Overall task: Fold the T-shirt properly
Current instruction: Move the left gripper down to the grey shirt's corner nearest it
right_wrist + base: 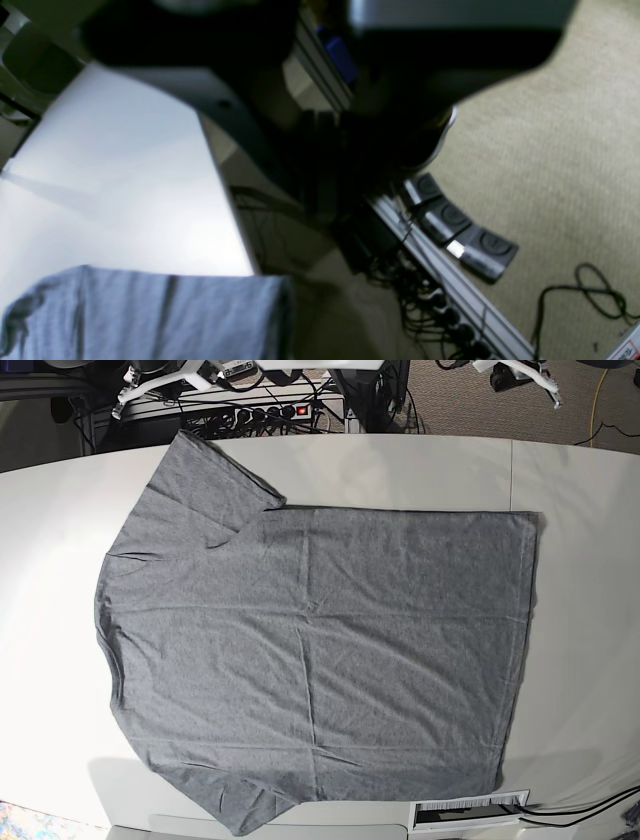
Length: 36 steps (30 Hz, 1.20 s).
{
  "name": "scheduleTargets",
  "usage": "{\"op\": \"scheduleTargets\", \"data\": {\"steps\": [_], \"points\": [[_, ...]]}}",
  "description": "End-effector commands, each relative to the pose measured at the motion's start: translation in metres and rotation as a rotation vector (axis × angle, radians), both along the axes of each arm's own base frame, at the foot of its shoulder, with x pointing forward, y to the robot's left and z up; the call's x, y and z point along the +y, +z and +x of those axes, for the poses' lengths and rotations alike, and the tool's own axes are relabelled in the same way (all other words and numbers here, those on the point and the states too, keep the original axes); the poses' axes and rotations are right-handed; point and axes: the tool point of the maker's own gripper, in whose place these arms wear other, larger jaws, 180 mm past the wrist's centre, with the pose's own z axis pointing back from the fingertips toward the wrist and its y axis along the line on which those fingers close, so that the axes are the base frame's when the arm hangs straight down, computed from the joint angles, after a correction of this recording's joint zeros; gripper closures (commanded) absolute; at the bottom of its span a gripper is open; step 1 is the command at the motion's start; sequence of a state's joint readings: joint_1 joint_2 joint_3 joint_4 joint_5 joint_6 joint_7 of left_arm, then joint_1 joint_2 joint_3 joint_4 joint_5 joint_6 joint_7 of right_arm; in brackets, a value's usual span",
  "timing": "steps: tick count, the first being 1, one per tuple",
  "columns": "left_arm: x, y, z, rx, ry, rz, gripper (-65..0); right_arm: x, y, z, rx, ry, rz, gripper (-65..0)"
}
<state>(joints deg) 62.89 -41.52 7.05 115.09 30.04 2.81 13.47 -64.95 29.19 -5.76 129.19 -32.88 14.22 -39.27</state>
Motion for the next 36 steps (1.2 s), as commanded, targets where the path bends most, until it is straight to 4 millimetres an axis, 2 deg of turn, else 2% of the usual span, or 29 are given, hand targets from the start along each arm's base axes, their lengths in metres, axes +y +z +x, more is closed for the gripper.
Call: {"op": "scheduleTargets", "data": {"steps": [1, 13, 17, 27, 34, 36], "points": [[-0.004, 0.009, 0.005, -0.030, -0.023, -0.008, 0.0, 0.002, 0.008, 0.003, -0.021, 0.009, 0.002, 0.0], [-0.022, 0.048, 0.058, -0.203, -0.051, -0.029, 0.0, 0.001, 0.032, 0.027, -0.119, 0.023, -0.055, 0.0], [-0.024, 0.053, 0.069, -0.237, -0.052, -0.032, 0.0, 0.000, 0.032, 0.028, -0.124, 0.020, -0.061, 0.0], [-0.026, 0.071, 0.117, -0.380, -0.061, -0.039, 0.0, -0.007, 0.039, 0.036, -0.174, 0.034, -0.121, 0.0], [-0.026, 0.082, 0.138, -0.440, -0.129, -0.036, 0.0, -0.006, 0.041, 0.044, -0.198, 0.033, -0.119, 0.0], [-0.026, 0.080, 0.140, -0.428, -0.165, -0.031, -1.8, -0.006, 0.042, 0.047, -0.209, 0.033, -0.119, 0.0]]}}
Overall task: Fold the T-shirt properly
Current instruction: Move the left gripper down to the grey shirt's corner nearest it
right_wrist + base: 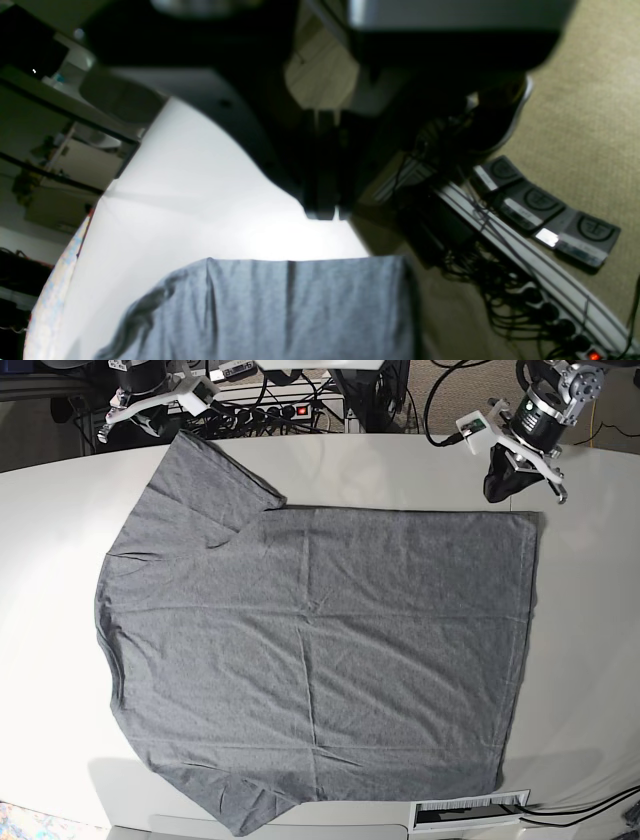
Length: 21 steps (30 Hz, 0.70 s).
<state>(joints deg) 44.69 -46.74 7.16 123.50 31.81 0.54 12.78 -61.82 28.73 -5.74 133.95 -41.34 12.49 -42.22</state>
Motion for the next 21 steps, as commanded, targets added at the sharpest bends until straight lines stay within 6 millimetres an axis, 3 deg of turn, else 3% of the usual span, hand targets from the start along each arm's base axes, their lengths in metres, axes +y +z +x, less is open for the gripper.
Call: {"op": "scheduleTargets", "data": {"steps": [1, 3, 7, 12, 21], "points": [[0.001, 0.001, 0.002, 0.001, -0.021, 0.001, -2.3, 0.001, 0.007, 0.004, -0.028, 0.007, -0.003, 0.0], [0.008, -0.008, 0.003, 0.036, -0.033, 0.023, -2.7, 0.001, 0.008, 0.005, -0.031, 0.008, -0.003, 0.0], [0.030, -0.030, 0.008, 0.077, -0.060, 0.086, -4.7, 0.001, 0.008, 0.005, -0.032, 0.010, -0.001, -11.8], [0.055, -0.043, 0.019, 0.084, -0.073, 0.144, -16.9, 0.001, 0.009, 0.009, -0.043, 0.022, -0.008, -12.1], [0.063, -0.045, 0.018, 0.114, -0.143, 0.162, -19.0, 0.002, 0.010, 0.010, -0.051, 0.032, -0.015, -12.1]]}}
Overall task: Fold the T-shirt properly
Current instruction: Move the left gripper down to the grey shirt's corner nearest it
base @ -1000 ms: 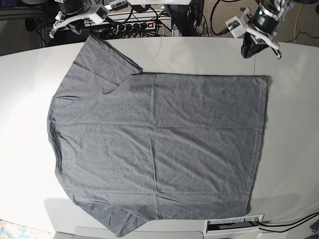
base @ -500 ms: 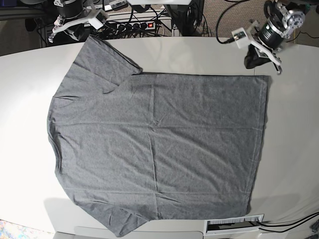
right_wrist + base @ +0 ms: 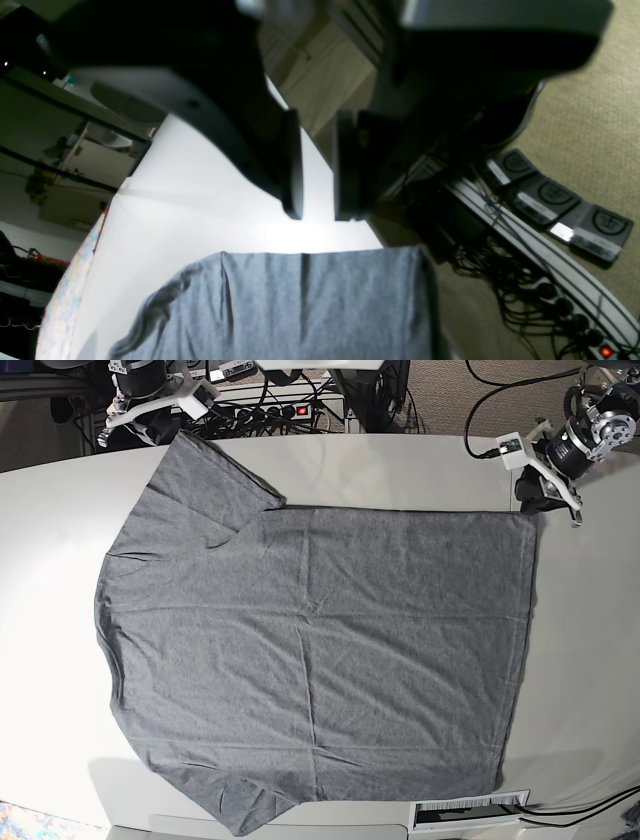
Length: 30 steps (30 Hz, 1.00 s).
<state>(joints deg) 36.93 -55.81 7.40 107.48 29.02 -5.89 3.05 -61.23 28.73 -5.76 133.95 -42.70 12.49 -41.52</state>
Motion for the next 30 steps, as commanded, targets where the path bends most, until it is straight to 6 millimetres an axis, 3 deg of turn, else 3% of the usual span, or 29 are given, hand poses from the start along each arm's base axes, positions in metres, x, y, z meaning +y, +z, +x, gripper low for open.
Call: {"op": "scheduleTargets", "data": {"steps": [1, 8, 13, 19, 30], "points": [[0.002, 0.006, 0.005, -0.019, -0.014, 0.001, -19.0, 0.001, 0.008, 0.004, -0.029, 0.016, -0.003, -12.1], [0.001, 0.002, 0.002, -0.008, -0.035, -0.024, -19.0, -0.002, 0.010, 0.006, -0.040, 0.025, -0.034, -12.1], [0.015, -0.001, 0.013, -0.025, -0.010, 0.005, -19.0, -0.007, 0.015, 0.009, -0.067, 0.021, -0.071, -12.1], [0.013, 0.006, 0.027, -0.048, 0.017, -0.033, -19.0, -0.006, 0.015, 0.010, -0.068, 0.022, -0.070, -12.1], [0.012, -0.002, 0.021, -0.003, 0.021, -0.047, -19.0, -0.006, 0.015, 0.010, -0.069, 0.021, -0.069, -12.1]]}}
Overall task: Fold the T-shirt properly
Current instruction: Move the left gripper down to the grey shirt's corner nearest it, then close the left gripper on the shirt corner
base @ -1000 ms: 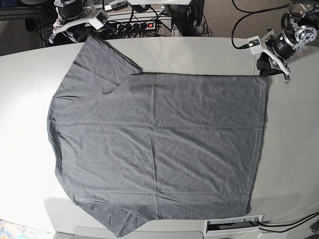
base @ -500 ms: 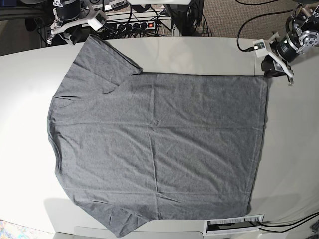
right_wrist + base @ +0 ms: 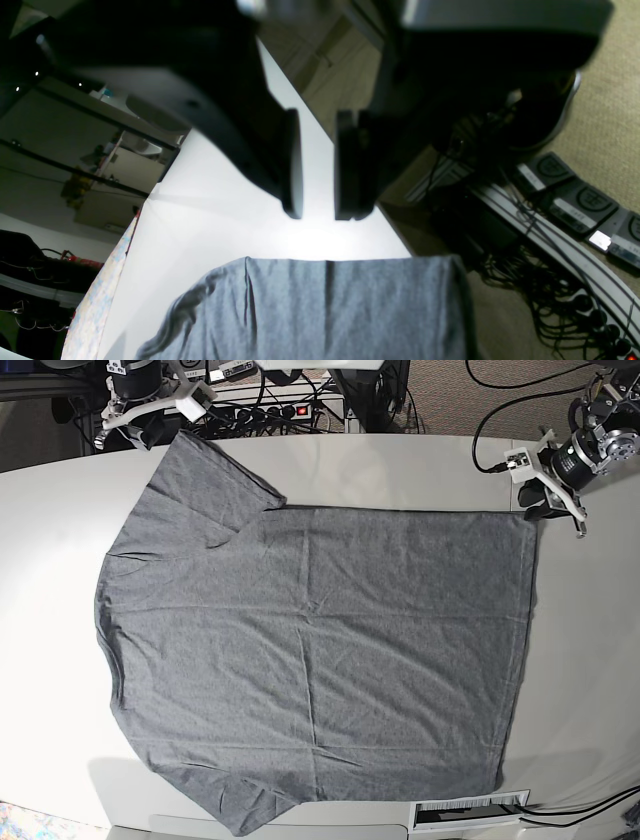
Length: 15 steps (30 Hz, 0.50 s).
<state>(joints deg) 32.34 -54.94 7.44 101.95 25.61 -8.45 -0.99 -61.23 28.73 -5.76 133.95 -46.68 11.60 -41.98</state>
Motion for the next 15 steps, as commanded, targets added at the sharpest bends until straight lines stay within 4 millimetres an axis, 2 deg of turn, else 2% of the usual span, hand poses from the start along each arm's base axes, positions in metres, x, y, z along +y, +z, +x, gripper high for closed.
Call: {"op": "scheduleTargets", "data": {"steps": [1, 6, 11, 15], "points": [[0.004, 0.008, 0.009, -0.032, -0.005, 0.004, -19.0, 0.000, 0.008, 0.004, -0.032, 0.009, -0.007, -12.1], [0.017, 0.001, 0.016, -0.033, 0.033, 0.023, -19.0, 0.000, 0.008, 0.004, -0.032, 0.009, -0.007, -12.1], [0.017, 0.003, 0.020, -0.043, 0.035, 0.020, -19.0, 0.000, 0.008, 0.004, -0.032, 0.009, -0.008, -12.1], [0.008, -0.008, 0.009, 0.031, 0.031, -0.009, -19.0, 0.000, 0.008, 0.004, -0.031, 0.009, -0.007, -12.1]]}}
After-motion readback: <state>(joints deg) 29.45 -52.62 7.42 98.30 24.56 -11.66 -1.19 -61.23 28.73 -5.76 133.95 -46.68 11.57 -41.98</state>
